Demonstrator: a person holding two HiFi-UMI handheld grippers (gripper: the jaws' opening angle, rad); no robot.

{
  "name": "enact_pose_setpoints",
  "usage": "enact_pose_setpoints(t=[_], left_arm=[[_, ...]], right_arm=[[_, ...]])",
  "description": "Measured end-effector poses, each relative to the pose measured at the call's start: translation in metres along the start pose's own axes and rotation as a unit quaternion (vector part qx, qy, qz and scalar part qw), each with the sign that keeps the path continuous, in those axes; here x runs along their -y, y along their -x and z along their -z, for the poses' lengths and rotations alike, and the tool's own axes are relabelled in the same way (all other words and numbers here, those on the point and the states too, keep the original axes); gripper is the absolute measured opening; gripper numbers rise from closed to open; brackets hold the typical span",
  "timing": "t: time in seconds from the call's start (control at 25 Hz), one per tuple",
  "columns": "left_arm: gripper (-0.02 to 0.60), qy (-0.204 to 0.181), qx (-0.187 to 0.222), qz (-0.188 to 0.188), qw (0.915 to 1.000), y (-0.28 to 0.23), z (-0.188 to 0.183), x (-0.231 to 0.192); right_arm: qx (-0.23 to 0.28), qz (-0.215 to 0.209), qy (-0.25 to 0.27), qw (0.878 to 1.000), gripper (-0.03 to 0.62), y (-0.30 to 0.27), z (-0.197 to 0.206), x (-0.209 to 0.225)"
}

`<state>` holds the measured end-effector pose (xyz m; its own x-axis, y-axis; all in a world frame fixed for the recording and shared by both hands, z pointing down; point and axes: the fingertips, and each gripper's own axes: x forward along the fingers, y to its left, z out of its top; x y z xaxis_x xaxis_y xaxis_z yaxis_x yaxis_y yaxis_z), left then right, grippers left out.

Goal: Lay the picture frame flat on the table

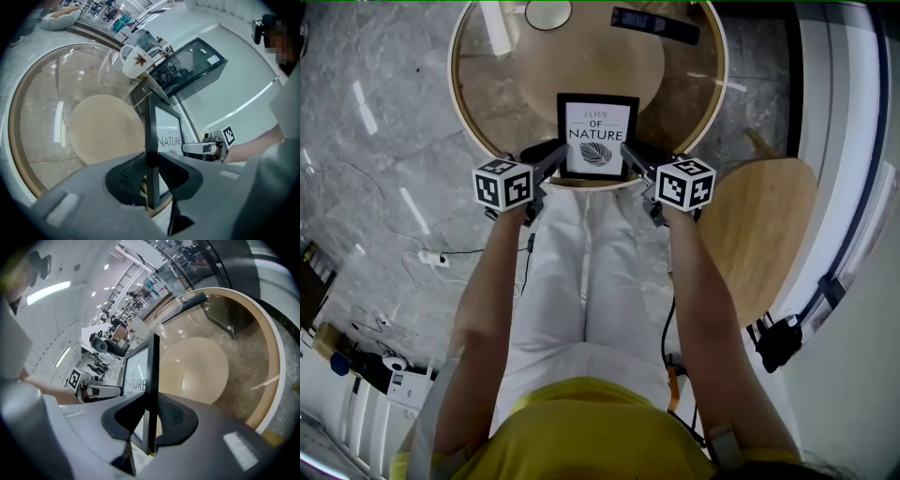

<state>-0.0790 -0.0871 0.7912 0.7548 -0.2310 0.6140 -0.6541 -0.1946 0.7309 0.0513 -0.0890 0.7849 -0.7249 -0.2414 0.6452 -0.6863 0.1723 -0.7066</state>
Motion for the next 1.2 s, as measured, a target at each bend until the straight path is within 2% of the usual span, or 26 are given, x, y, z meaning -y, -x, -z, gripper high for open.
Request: enact_pose_setpoints(t=[0.4,0.52,0.56,0.64,0.76,0.84,0.92,1.0,1.2], left_arm=[[0.087,0.011,-0.005,-0.030,0.9995,-0.004,0.001,-0.003],[0.092,0.018,0.003,-0.045,0.9988,-0.003,0.001,-0.005],[0.107,0.020,0.005,-0.051,0.9985,-0.003,0.001,-0.006],[0.177,0.019,0.006,-0.063,0.9978,-0.002,0.001,-0.006],[0.176,0.012,0.009,-0.079,0.9968,0.003,0.000,-0.005],[0.174,0.003,0.011,-0.087,0.9961,0.010,-0.003,-0.002],[0.115,-0.014,0.019,-0.095,0.9952,0.019,-0.011,0.005],[0.015,-0.031,0.032,-0.104,0.9936,0.032,-0.019,0.017],[-0.002,-0.064,0.061,-0.096,0.9914,0.065,-0.043,0.066]], right_arm=[[-0.010,0.078,-0.010,0.997,0.089,-0.004,0.004,0.009],[-0.006,0.106,-0.011,0.994,0.119,-0.004,0.001,0.012],[-0.005,0.115,-0.010,0.993,0.138,-0.003,0.001,0.013],[-0.003,0.133,-0.007,0.991,0.155,-0.001,0.001,0.015],[0.000,0.163,-0.006,0.987,0.153,0.009,0.003,0.017],[0.002,0.178,-0.009,0.984,0.125,0.018,0.004,0.016],[0.008,0.189,-0.009,0.982,0.064,0.029,0.003,0.010],[0.017,0.199,-0.001,0.980,0.001,0.043,-0.001,0.000],[0.045,0.222,0.030,0.973,0.000,0.085,-0.021,-0.040]])
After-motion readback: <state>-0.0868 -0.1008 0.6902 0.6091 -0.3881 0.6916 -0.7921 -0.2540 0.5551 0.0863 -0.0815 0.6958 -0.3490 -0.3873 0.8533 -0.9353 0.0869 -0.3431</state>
